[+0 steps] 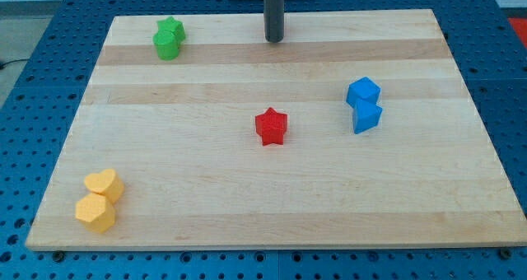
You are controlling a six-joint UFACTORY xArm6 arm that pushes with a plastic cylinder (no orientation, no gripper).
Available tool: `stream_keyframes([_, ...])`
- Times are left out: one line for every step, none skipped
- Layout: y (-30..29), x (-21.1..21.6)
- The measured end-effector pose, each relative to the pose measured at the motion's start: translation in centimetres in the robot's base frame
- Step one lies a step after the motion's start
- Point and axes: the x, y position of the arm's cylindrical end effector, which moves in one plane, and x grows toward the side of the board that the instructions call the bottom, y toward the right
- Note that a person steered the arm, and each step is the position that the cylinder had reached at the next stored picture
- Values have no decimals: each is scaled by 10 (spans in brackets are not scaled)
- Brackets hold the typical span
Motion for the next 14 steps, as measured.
stream_keyframes([31, 64])
stream_keyframes([19, 114])
stream_keyframes([14, 151])
stream_keyframes([-14, 162])
stream_keyframes([-60, 159])
stream_keyframes([-63, 136])
stream_keyframes([-63, 125])
stream_keyframes([-63, 116])
stream_keyframes([-79, 115])
stream_keyframes([-87, 115])
stream_keyframes([-88, 115])
stream_keyframes([-88, 123])
stream_keyframes([-88, 145])
stream_keyframes([-98, 170])
